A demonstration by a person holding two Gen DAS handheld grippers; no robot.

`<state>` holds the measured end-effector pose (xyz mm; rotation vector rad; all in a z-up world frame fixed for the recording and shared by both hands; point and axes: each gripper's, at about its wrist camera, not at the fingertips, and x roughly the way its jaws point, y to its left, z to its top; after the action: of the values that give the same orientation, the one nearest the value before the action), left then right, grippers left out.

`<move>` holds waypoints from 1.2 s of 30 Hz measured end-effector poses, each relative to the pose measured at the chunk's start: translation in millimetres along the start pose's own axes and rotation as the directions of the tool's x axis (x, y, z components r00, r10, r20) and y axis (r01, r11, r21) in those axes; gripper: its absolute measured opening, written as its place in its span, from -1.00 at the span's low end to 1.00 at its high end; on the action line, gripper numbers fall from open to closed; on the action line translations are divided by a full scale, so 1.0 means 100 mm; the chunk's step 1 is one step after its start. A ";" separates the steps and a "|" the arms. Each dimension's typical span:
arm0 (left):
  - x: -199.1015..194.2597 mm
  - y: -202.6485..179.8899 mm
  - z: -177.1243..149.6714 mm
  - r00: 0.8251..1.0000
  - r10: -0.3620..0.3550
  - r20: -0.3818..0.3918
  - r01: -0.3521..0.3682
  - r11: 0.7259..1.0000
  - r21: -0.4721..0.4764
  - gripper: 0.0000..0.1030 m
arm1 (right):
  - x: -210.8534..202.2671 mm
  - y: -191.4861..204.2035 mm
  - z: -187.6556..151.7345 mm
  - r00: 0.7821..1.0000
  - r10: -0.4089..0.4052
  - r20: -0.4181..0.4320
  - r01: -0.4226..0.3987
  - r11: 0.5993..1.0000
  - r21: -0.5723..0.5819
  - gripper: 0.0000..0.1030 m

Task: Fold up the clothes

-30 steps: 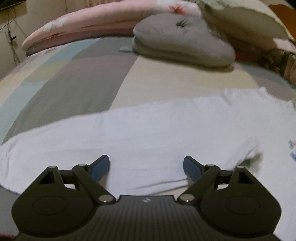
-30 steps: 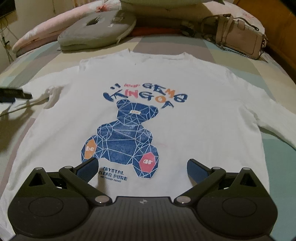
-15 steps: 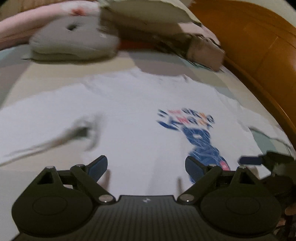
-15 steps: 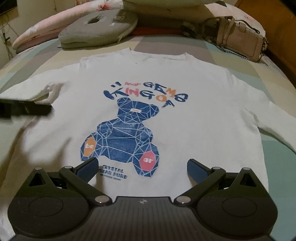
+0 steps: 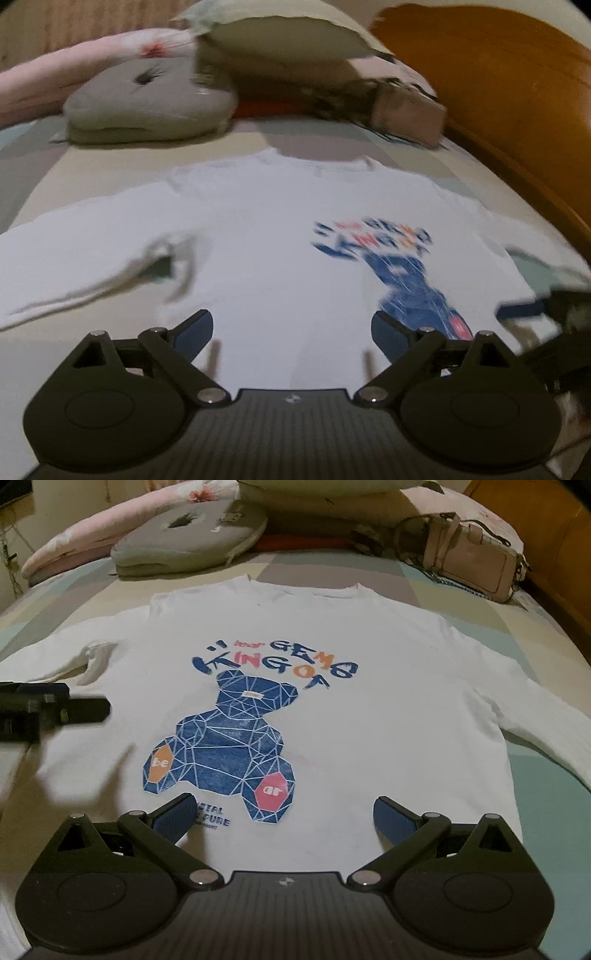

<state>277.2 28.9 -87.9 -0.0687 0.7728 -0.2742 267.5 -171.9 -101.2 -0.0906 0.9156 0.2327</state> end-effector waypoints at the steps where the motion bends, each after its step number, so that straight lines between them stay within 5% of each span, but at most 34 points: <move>1: 0.03 -0.01 -0.05 0.999 -0.035 -0.012 0.035 0.999 0.004 0.80 | 0.01 0.01 -0.02 1.000 0.001 0.001 -0.001 1.000 -0.008 1.00; 7: 0.12 -0.13 -0.12 0.999 0.015 -0.033 -0.010 0.991 0.135 0.82 | 0.01 0.01 -0.13 1.000 0.012 0.028 -0.010 0.998 -0.064 1.00; 15: 0.07 -0.09 -0.03 0.999 0.033 -0.031 -0.030 0.995 0.094 0.82 | -0.25 -0.02 -0.23 0.998 0.025 0.062 -0.023 0.999 -0.036 1.00; 21: 0.12 -0.18 -0.12 0.997 0.073 -0.038 -0.065 0.982 0.175 0.83 | -0.49 0.16 -0.63 0.999 -0.011 0.034 0.012 0.999 -0.048 1.00; 27: 0.07 -0.20 -0.12 0.997 0.058 -0.050 -0.047 0.980 0.191 0.83 | -0.62 0.15 -1.06 0.996 -0.026 0.085 0.025 1.000 0.008 1.00; 36: -0.04 -0.24 -0.03 0.999 0.001 -0.037 0.005 0.986 0.167 0.83 | -0.74 0.23 -1.15 0.994 -0.084 0.066 0.080 0.995 0.065 1.00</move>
<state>267.0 7.3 -83.6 0.0946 0.7839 -0.3419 129.9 -181.7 -112.1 -0.0620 0.8482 0.1304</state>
